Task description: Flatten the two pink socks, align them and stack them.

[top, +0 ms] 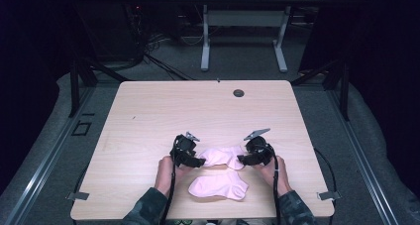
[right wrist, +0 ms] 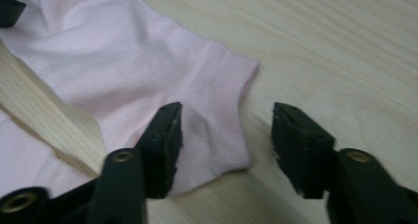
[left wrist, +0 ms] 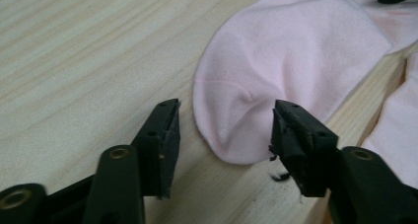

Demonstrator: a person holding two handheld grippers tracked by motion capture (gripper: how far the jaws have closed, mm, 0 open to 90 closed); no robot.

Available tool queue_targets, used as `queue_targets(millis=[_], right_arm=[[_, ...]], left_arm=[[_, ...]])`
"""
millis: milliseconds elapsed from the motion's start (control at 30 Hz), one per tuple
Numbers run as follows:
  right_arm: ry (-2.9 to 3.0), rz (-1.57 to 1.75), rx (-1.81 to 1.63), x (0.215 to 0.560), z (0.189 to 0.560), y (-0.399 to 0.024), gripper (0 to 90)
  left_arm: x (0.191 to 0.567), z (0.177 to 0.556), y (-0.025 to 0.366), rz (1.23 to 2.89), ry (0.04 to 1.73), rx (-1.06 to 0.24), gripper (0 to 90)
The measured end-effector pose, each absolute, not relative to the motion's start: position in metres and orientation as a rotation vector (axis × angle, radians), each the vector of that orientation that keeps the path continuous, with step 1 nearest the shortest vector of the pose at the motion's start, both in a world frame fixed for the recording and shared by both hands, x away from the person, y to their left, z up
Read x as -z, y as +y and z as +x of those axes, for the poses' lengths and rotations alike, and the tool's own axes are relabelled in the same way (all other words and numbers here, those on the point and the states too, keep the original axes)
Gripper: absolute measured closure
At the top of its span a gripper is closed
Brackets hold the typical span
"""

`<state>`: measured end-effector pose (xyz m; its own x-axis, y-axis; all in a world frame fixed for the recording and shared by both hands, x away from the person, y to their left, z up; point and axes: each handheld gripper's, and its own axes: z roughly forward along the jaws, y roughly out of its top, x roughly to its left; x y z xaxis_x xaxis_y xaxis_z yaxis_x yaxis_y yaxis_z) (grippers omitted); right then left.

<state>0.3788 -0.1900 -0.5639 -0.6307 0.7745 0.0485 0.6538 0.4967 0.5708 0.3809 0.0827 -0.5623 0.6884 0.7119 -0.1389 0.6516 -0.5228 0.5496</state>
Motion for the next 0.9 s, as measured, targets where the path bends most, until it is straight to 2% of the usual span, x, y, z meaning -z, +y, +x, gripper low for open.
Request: queue_targets(millis=[300, 500, 633, 900], right_arm=[[2.552, 1.160, -0.826, 0.5642, 0.3749, -0.1856, 67.9], [2.566, 1.151, -0.864, 0.5653, 0.3730, -0.1861, 78.9], [2.555, 1.169, -0.885, 0.5663, 0.3727, -0.1869, 82.5], [2.529, 1.213, -0.932, 0.5617, 0.3721, -0.1930, 83.9]], left_arm=[[0.5610, 0.3762, 0.0795, 2.367, 1.029, -0.206, 70.1], [0.5621, 0.3748, 0.0801, 2.362, 1.007, -0.186, 84.1], [0.5632, 0.3744, 0.0820, 2.346, 1.001, -0.178, 85.8], [0.5599, 0.3746, 0.0867, 2.309, 0.998, -0.132, 86.0]])
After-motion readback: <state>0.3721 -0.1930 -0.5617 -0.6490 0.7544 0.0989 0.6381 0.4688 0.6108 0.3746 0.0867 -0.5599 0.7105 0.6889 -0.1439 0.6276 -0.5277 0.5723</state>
